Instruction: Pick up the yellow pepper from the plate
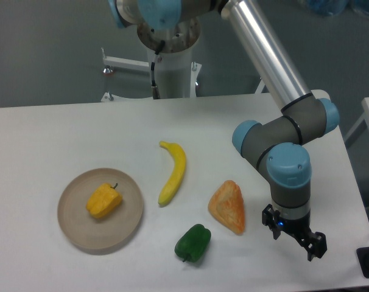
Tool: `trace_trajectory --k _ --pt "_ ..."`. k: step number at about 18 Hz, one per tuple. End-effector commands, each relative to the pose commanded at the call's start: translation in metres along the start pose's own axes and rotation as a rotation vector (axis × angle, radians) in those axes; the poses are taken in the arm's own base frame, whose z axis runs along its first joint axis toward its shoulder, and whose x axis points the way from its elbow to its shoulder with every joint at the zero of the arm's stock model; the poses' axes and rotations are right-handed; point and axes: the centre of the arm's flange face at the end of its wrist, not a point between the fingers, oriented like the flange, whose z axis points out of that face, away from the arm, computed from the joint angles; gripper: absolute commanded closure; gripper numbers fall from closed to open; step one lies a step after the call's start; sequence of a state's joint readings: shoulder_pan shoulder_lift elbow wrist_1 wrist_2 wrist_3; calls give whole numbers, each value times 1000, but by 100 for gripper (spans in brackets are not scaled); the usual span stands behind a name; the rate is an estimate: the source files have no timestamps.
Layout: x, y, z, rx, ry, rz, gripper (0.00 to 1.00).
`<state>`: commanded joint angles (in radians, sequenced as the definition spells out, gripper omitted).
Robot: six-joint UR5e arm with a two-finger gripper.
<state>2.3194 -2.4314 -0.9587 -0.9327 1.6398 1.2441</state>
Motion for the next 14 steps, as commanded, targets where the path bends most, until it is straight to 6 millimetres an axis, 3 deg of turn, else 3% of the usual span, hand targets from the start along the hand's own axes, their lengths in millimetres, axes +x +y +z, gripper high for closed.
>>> trace_trajectory --k 4,8,14 --pt "-3 -1 -16 7 -12 -6 0" --pt "8 -12 -37 5 12 -11 0" --pt "23 -6 -90 -35 127 -18 0"
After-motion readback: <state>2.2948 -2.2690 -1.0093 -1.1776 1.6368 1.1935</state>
